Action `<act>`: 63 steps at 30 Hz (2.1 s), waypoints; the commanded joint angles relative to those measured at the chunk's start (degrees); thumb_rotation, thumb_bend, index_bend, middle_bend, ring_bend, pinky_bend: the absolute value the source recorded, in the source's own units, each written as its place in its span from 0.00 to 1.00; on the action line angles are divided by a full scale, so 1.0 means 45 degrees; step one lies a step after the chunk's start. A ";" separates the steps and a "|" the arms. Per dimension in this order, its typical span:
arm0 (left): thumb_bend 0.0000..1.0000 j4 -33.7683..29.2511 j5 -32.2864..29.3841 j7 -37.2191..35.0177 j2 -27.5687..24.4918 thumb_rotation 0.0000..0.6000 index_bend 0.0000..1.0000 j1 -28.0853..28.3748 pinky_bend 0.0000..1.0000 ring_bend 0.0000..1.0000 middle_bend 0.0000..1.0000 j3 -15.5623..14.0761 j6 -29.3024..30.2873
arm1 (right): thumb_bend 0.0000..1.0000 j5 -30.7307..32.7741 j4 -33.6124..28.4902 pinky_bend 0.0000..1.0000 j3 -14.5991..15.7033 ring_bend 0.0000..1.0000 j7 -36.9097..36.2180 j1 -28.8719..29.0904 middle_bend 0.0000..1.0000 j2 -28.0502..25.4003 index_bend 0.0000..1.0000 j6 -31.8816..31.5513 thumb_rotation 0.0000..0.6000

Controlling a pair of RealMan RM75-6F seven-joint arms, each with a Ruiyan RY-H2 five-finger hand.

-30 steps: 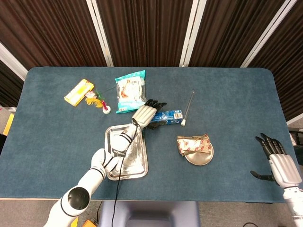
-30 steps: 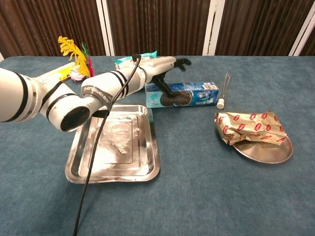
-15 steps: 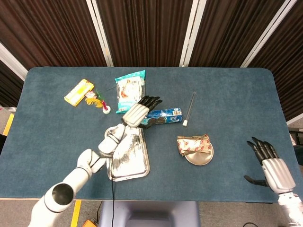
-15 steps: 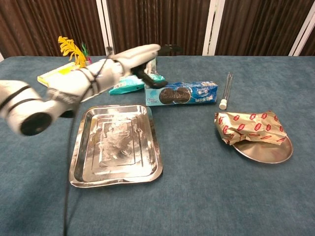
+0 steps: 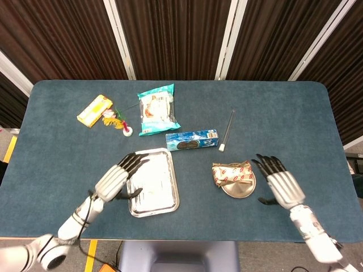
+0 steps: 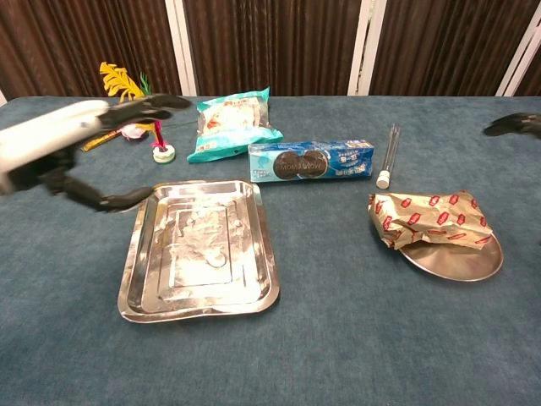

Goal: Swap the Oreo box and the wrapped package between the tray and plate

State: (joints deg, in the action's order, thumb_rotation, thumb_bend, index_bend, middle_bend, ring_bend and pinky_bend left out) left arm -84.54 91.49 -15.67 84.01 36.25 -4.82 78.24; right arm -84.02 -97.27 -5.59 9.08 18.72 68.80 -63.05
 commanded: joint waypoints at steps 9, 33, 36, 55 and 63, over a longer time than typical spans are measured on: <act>0.39 0.2222 0.1077 0.0038 -0.1439 1.00 0.00 -0.3265 0.00 0.00 0.00 -0.0786 0.3132 | 0.21 0.4910 0.1270 0.24 -0.1046 0.05 0.4726 0.2660 0.16 0.3018 0.28 0.2042 1.00; 0.36 0.2705 0.1373 -0.0528 -0.1407 1.00 0.00 -0.3775 0.00 0.00 0.00 0.0006 0.2933 | 0.37 0.4804 -0.3003 0.58 -0.0048 0.48 0.5850 0.3263 0.53 0.1186 0.74 0.1466 1.00; 0.36 0.2715 0.1440 -0.0428 -0.1347 1.00 0.00 -0.3840 0.00 0.00 0.00 0.0030 0.2912 | 0.37 0.5413 -0.3153 0.58 0.0149 0.47 0.6517 0.3768 0.53 0.1635 0.72 0.1921 1.00; 0.36 0.2633 0.1368 -0.0546 -0.1603 1.00 0.00 -0.4161 0.00 0.00 0.00 0.0377 0.2804 | 0.07 0.4924 -0.4243 0.16 0.0020 0.00 0.2731 0.3697 0.00 -0.1157 0.00 0.2378 1.00; 0.36 0.2897 0.1350 -0.0554 -0.1403 1.00 0.00 -0.3908 0.00 0.00 0.00 0.0646 0.2431 | 0.07 0.5967 -0.1139 0.16 -0.2218 0.00 0.1493 0.5036 0.00 -0.0012 0.00 0.2066 1.00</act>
State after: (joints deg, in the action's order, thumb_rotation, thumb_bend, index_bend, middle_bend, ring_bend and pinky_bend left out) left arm -71.76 97.72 -18.03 77.49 18.55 -2.12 89.28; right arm -60.52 -109.65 -11.39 12.61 37.07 65.77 -53.83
